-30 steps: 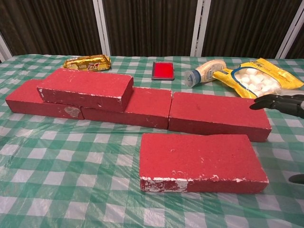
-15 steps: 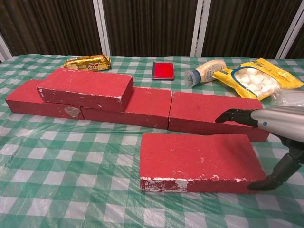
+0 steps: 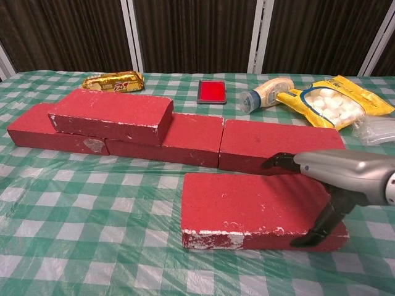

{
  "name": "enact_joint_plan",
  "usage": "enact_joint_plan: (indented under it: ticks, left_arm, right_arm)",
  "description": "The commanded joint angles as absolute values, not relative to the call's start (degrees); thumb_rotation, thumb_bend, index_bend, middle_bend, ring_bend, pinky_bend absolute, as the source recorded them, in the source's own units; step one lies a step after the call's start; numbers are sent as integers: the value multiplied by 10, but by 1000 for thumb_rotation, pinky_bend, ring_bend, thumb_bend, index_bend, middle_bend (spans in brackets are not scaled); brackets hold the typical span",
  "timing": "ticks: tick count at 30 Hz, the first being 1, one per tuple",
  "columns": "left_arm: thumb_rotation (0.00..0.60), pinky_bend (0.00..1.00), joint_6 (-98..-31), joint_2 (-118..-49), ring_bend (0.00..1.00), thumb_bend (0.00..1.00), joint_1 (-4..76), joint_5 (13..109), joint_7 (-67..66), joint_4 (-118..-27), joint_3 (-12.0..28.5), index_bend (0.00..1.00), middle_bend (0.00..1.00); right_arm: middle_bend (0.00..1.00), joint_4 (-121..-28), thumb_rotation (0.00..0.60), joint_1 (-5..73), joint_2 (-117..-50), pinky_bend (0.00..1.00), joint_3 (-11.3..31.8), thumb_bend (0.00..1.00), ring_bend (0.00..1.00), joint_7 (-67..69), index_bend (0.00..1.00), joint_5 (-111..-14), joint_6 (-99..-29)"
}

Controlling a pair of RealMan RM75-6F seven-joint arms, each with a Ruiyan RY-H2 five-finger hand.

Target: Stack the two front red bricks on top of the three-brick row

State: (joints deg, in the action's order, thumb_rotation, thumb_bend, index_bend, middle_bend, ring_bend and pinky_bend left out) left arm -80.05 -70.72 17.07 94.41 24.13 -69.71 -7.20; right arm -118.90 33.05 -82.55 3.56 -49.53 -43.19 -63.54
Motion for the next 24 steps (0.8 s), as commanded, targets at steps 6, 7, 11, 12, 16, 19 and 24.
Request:
enact_joint_plan:
  ticks: [6, 7, 11, 12, 16, 19, 24]
  left_arm:
    - [600, 0, -799, -708, 0, 318, 169, 946, 245, -694, -67, 0, 0]
    - [600, 0, -799, -707, 0, 318, 169, 947, 246, -694, -67, 0, 0]
    - [600, 0, -798, -706, 0, 319, 168, 949, 252, -693, -66, 0, 0]
    - [600, 0, -798, -706, 0, 319, 168, 949, 252, -692, -65, 0, 0]
    - [600, 0, -797, -705, 0, 319, 168, 952, 256, -693, -65, 0, 0]
    - [600, 0, -797, -705, 0, 317, 167, 952, 257, -692, -64, 0, 0]
    - [600, 0, -794, -704, 0, 320, 167, 954, 260, -692, -64, 0, 0]
  right_arm:
    - [0, -1159, 527, 365, -861, 0, 44, 162, 0, -488, 0, -390, -644]
    - [0, -1157, 527, 367, -864, 0, 44, 162, 0, -487, 0, -387, -646]
    - [0, -1150, 528, 381, -873, 0, 42, 162, 0, -487, 0, -367, -646]
    - [0, -1150, 527, 384, -875, 0, 42, 162, 0, -487, 0, -363, -647]
    - [0, -1146, 527, 396, -882, 0, 42, 162, 0, -489, 0, -348, -654]
    - [0, -1139, 527, 404, -888, 0, 42, 162, 0, -490, 0, -335, -658]
    - [0, -1130, 527, 414, -896, 0, 43, 162, 0, -484, 0, -320, -660]
